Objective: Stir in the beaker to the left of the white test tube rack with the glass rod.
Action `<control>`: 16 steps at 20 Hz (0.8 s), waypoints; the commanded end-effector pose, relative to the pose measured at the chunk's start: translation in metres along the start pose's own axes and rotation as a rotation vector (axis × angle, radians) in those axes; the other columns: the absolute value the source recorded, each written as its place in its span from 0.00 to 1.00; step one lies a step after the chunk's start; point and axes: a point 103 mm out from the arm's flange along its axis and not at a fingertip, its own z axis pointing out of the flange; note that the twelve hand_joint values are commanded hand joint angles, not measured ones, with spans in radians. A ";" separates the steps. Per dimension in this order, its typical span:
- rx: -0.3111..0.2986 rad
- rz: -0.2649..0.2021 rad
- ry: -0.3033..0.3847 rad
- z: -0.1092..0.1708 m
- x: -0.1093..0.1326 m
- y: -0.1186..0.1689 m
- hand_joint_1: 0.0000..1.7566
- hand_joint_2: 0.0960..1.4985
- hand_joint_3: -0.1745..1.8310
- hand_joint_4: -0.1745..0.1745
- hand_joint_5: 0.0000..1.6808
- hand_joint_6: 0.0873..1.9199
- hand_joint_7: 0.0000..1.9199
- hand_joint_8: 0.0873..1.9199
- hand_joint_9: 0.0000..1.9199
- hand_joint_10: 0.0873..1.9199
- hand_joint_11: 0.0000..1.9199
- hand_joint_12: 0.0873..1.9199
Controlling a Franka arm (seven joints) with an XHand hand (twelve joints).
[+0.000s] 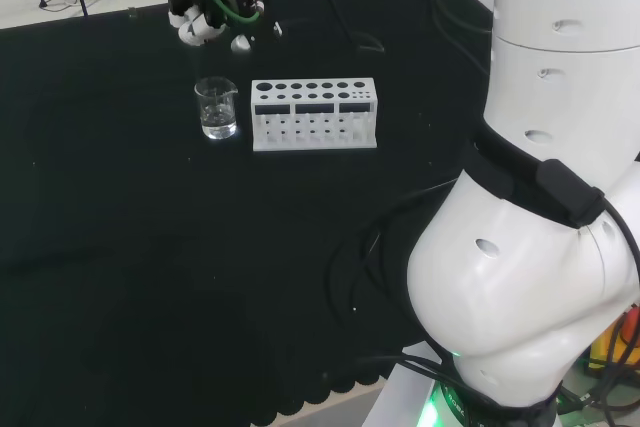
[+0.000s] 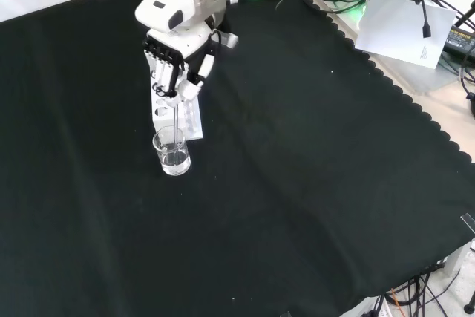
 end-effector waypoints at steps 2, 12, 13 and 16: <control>0.006 0.055 0.000 0.001 -0.038 -0.006 0.74 0.59 0.23 0.00 0.66 0.24 0.60 0.55 0.86 0.43 0.87 0.36; 0.025 0.070 -0.008 -0.001 -0.031 -0.037 0.74 0.58 0.23 0.00 0.67 0.24 0.60 0.54 0.86 0.43 0.87 0.36; 0.025 0.063 -0.010 -0.002 -0.025 -0.037 0.74 0.58 0.23 0.00 0.67 0.24 0.60 0.54 0.86 0.43 0.87 0.36; 0.023 0.054 0.002 -0.003 -0.009 -0.036 0.74 0.58 0.23 0.00 0.67 0.24 0.60 0.55 0.86 0.43 0.87 0.36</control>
